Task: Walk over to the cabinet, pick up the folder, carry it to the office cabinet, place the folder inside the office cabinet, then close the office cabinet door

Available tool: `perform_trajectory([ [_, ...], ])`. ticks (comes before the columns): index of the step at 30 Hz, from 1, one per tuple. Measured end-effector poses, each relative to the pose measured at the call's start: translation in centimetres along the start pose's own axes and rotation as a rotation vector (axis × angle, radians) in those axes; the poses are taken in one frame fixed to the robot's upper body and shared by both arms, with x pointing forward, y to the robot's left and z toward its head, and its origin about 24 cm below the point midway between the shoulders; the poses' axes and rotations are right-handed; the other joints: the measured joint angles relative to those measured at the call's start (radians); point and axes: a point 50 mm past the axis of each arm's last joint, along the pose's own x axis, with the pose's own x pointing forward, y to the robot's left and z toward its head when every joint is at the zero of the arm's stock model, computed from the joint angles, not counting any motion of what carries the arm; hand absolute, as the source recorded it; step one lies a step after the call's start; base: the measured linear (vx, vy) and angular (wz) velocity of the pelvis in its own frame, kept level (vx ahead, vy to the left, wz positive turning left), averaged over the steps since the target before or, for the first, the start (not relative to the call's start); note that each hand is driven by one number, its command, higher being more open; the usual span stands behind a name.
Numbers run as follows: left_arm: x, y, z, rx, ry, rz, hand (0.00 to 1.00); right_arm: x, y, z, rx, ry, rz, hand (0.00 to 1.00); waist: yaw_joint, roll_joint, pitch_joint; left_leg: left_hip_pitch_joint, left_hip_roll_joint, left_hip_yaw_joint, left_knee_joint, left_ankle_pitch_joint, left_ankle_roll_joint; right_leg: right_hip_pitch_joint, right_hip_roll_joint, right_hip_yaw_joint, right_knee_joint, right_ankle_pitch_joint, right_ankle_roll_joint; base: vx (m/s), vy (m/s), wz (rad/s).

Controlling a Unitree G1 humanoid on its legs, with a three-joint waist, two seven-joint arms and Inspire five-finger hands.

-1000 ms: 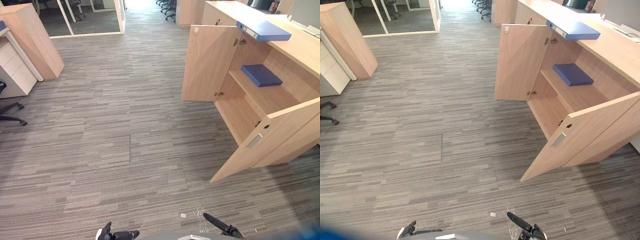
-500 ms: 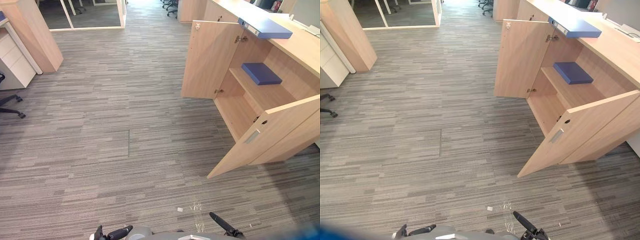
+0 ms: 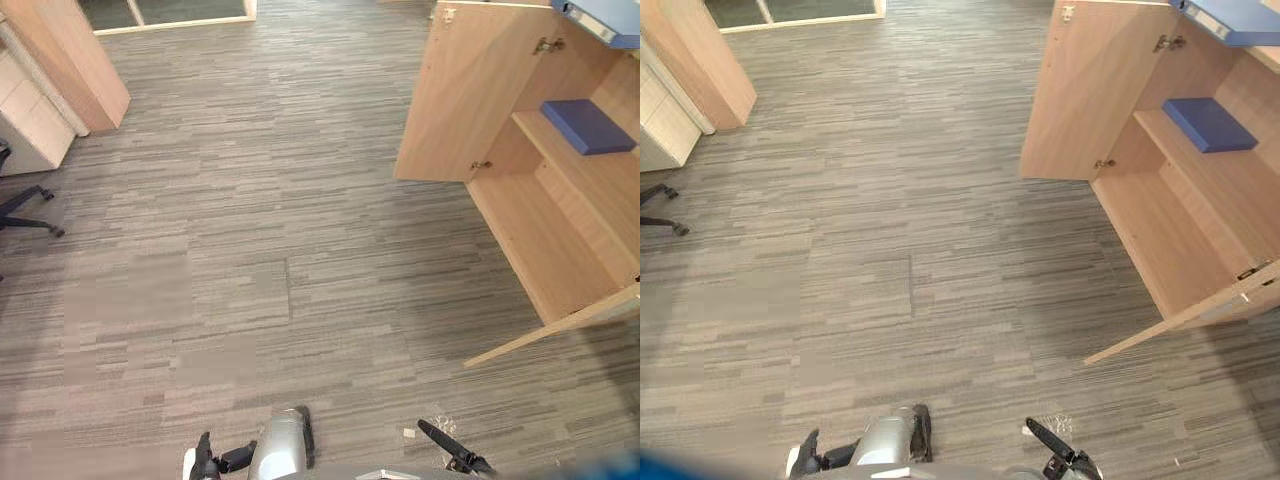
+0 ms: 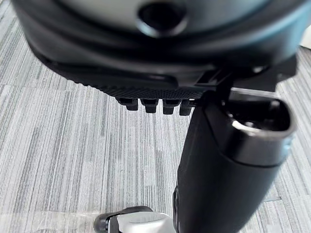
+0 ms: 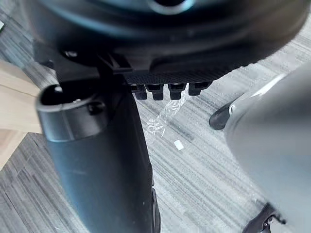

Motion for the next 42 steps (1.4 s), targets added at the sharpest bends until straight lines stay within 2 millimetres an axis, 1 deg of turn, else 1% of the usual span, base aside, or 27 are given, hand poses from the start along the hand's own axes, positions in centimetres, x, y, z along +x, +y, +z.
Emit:
perform_trajectory([
  [2, -0.1, 0.7, -1.2, 0.007, 0.049, 0.016, 1.0, -0.1, -0.3, -0.9, -0.017, 0.033, -0.008, 1.0, -0.01, -0.022, -0.046, 0.076, -0.059, 0.05, -0.051, 0.007, 0.015, -0.003, -0.071, 0.007, 0.05, 0.015, 0.018, 0.36, 0.243, -0.52],
  [4, -0.1, 0.8, -1.4, -0.003, 0.056, 0.017, 1.0, 0.0, -1.0, -1.3, -0.011, 0.05, -0.026, 1.0, -0.01, -0.031, -0.067, 0.096, -0.11, 0.043, -0.019, -0.017, 0.002, -0.014, -0.14, 0.025, 0.183, 0.051, 0.031, 0.2, 0.258, -0.47],
  [5, -0.4, 0.6, -1.9, -0.008, 0.065, 0.011, 1.0, 0.1, -2.1, -1.0, -0.008, 0.042, -0.056, 1.0, -0.011, -0.01, -0.097, 0.139, -0.153, 0.02, -0.172, 0.027, 0.066, -0.077, -0.159, 0.024, 0.324, 0.054, 0.024, -0.02, 0.181, -0.19],
  [7, -0.1, 0.8, -1.4, -0.003, 0.05, 0.002, 1.0, 0.1, -2.6, -1.2, -0.011, 0.044, -0.064, 1.0, -0.025, -0.036, -0.106, 0.213, -0.227, 0.021, -0.24, 0.027, 0.076, -0.179, -0.236, 0.019, 0.555, 0.115, -0.071, 0.11, 0.147, 0.08],
  [8, 0.1, 0.8, -0.9, -0.01, 0.038, -0.005, 1.0, 0.2, -2.4, -0.6, -0.012, 0.025, -0.059, 1.0, -0.042, -0.04, -0.098, 0.262, -0.256, 0.009, -0.275, 0.023, 0.094, -0.245, -0.282, -0.02, 0.723, 0.194, -0.168, 0.25, 0.139, 0.22],
  [9, 0.2, 0.6, -0.3, -0.011, 0.024, -0.02, 1.0, 0.2, -1.6, 0.5, -0.017, -0.007, -0.04, 1.0, -0.063, -0.035, -0.073, 0.322, -0.261, -0.011, -0.304, 0.023, 0.099, -0.297, -0.306, -0.094, 0.89, 0.168, -0.183, 0.31, 0.127, 0.26],
  [10, 0.3, 0.5, -0.1, 0.0, 0.017, -0.032, 1.0, 0.2, -1.3, 0.9, -0.039, -0.026, -0.028, 1.0, -0.073, -0.032, -0.069, 0.34, -0.254, -0.023, -0.322, 0.024, 0.101, -0.321, -0.3, -0.14, 0.943, 0.132, -0.178, 0.22, 0.05, 0.21],
  [11, 0.4, 0.0, 0.7, 0.024, -0.008, -0.058, 1.0, 0.1, -0.8, 1.6, -0.082, -0.065, -0.008, 1.0, -0.08, -0.017, -0.063, 0.369, -0.237, -0.032, -0.345, 0.025, 0.102, -0.364, -0.271, -0.201, 0.988, 0.064, -0.166, 0.27, 0.039, 0.07],
  [13, 0.8, -1.1, 2.8, 0.095, -0.073, -0.126, 1.0, -0.3, 1.6, 3.6, -0.166, -0.16, 0.068, 1.0, -0.086, 0.008, -0.007, 0.43, -0.17, -0.044, -0.375, 0.027, 0.099, -0.433, -0.118, -0.299, 0.869, -0.082, -0.091, 0.27, -0.031, 0.06],
  [14, 0.9, -1.2, 3.3, 0.113, -0.091, -0.135, 1.0, -0.4, 2.2, 3.8, -0.175, -0.178, 0.087, 1.0, -0.089, 0.006, 0.005, 0.442, -0.16, -0.048, -0.378, 0.028, 0.096, -0.448, -0.082, -0.307, 0.805, -0.097, -0.087, 0.27, -0.103, 0.17],
  [16, 1.1, -1.7, 5.3, 0.145, -0.149, -0.153, 1.0, -0.8, 3.5, 3.7, -0.157, -0.206, 0.132, 1.0, -0.095, -0.009, 0.021, 0.481, -0.138, -0.062, -0.399, 0.018, 0.063, -0.509, 0.032, -0.296, 0.486, -0.073, -0.066, 0.25, -0.134, 0.28],
  [17, 1.1, -1.8, 5.5, 0.145, -0.155, -0.156, 1.0, -0.8, 3.6, 3.6, -0.145, -0.203, 0.136, 1.0, -0.097, -0.012, 0.022, 0.495, -0.138, -0.066, -0.416, 0.012, 0.052, -0.518, 0.049, -0.295, 0.398, -0.042, -0.065, 0.24, -0.16, 0.42],
  [18, 1.0, -2.2, 6.0, 0.153, -0.178, -0.168, 1.0, -0.8, 3.6, 3.1, -0.122, -0.183, 0.139, 1.0, -0.099, -0.03, 0.025, 0.527, -0.146, -0.073, -0.445, -0.001, 0.03, -0.524, 0.065, -0.288, 0.239, 0.05, -0.072, 0.29, -0.194, 0.38],
  [19, 0.9, -2.5, 6.1, 0.164, -0.189, -0.176, 1.0, -0.8, 3.4, 2.7, -0.093, -0.163, 0.135, 1.0, -0.109, -0.044, 0.032, 0.572, -0.146, -0.084, -0.464, -0.014, 0.009, -0.51, 0.076, -0.266, 0.2, 0.201, -0.114, 0.32, -0.218, 0.29],
  [20, 0.8, -3.0, 5.9, 0.161, -0.186, -0.186, 1.0, -0.7, 3.2, 2.8, -0.086, -0.162, 0.131, 1.0, -0.112, -0.037, 0.033, 0.589, -0.133, -0.09, -0.471, -0.019, -0.001, -0.503, 0.092, -0.271, 0.203, 0.213, -0.155, 0.38, -0.24, 0.0],
  [21, 0.5, -3.7, 5.6, 0.148, -0.176, -0.203, 1.0, -0.7, 3.2, 3.2, -0.084, -0.169, 0.133, 1.0, -0.111, -0.014, 0.031, 0.589, -0.105, -0.087, -0.473, -0.021, -0.018, -0.51, 0.121, -0.273, 0.215, 0.18, -0.162, 0.34, -0.194, -0.17],
  [25, 0.3, -4.4, 5.1, 0.088, -0.141, -0.214, 1.0, -0.4, 2.1, 2.2, 0.031, -0.109, 0.093, 1.0, -0.114, 0.001, 0.036, 0.598, -0.023, -0.065, -0.393, -0.015, -0.06, -0.455, 0.201, -0.292, 0.21, 0.105, -0.191, 0.41, -0.257, -0.13],
  [26, 0.4, -3.9, 4.8, 0.041, -0.12, -0.193, 1.0, -0.4, 1.6, 1.5, 0.061, -0.09, 0.074, 1.0, -0.117, 0.0, 0.035, 0.56, 0.019, -0.066, -0.245, -0.028, -0.082, -0.399, 0.233, -0.3, 0.169, 0.089, -0.194, 0.39, -0.26, -0.02],
  [28, 0.5, -3.2, 4.4, -0.048, -0.093, -0.152, 1.0, -0.4, 0.2, 0.8, 0.068, -0.086, 0.046, 1.0, -0.12, 0.017, 0.027, 0.435, 0.095, -0.066, 0.1, -0.001, -0.071, -0.318, 0.283, -0.314, 0.103, 0.072, -0.219, 0.39, -0.249, -0.05],
  [29, 0.4, -2.9, 3.9, -0.122, -0.079, -0.125, 1.0, -0.4, -0.9, 0.4, 0.068, -0.088, 0.022, 1.0, -0.117, 0.038, 0.014, 0.342, 0.167, -0.073, 0.338, 0.103, -0.027, -0.265, 0.334, -0.304, 0.072, 0.061, -0.236, 0.4, -0.199, -0.42],
  [30, 0.3, -2.4, 3.5, -0.196, -0.061, -0.095, 1.0, -0.3, -1.7, 0.2, 0.062, -0.086, 0.005, 1.0, -0.103, 0.051, 0.006, 0.262, 0.225, -0.072, 0.523, 0.166, -0.013, -0.22, 0.377, -0.262, 0.054, 0.047, -0.256, 0.42, -0.161, -0.65],
  [31, 0.3, -2.1, 3.3, -0.223, -0.052, -0.082, 1.0, -0.3, -1.8, 0.1, 0.061, -0.083, 0.002, 1.0, -0.096, 0.051, 0.006, 0.232, 0.241, -0.071, 0.596, 0.158, -0.014, -0.201, 0.389, -0.241, 0.051, 0.038, -0.266, 0.55, -0.092, -1.0],
  [33, 0.6, -0.5, 2.8, -0.256, -0.041, -0.035, 1.0, -0.3, -1.6, -0.4, 0.053, -0.057, 0.004, 1.0, -0.083, 0.019, 0.011, 0.141, 0.225, -0.067, 0.705, 0.105, -0.025, -0.122, 0.394, -0.154, 0.03, 0.019, -0.282, 0.53, -0.061, -1.05],
  [35, 0.6, 0.4, 1.7, -0.245, -0.01, -0.002, 1.0, -0.3, -1.7, -1.2, 0.045, -0.018, -0.002, 1.0, -0.064, -0.009, 0.015, 0.054, 0.168, -0.081, 0.631, 0.028, -0.036, -0.055, 0.375, -0.064, 0.0, 0.013, -0.273, 0.5, -0.05, -1.23],
  [37, 0.5, 0.6, 2.1, -0.298, -0.031, 0.009, 1.0, -0.3, -1.8, -1.4, 0.037, -0.005, -0.007, 1.0, -0.056, -0.014, 0.017, -0.039, 0.104, -0.123, 0.448, -0.023, -0.06, -0.015, 0.362, -0.006, -0.01, -0.001, -0.249, 0.41, 0.011, -0.97],
  [39, 0.5, 0.2, 2.5, -0.301, -0.046, 0.002, 1.0, -0.3, -1.5, -1.3, 0.026, -0.007, 0.003, 1.0, -0.051, -0.018, 0.019, -0.064, 0.047, -0.167, 0.247, -0.03, -0.07, 0.011, 0.348, 0.038, -0.016, -0.013, -0.23, 0.4, 0.087, -0.82],
  [42, 0.3, 0.0, 1.9, -0.309, -0.015, 0.019, 1.0, -0.3, -0.9, -0.8, -0.001, -0.029, 0.025, 1.0, -0.038, -0.013, 0.017, -0.065, -0.029, -0.293, -0.146, 0.04, -0.087, 0.076, 0.342, 0.141, -0.011, -0.048, -0.176, 0.52, 0.227, -1.19],
])
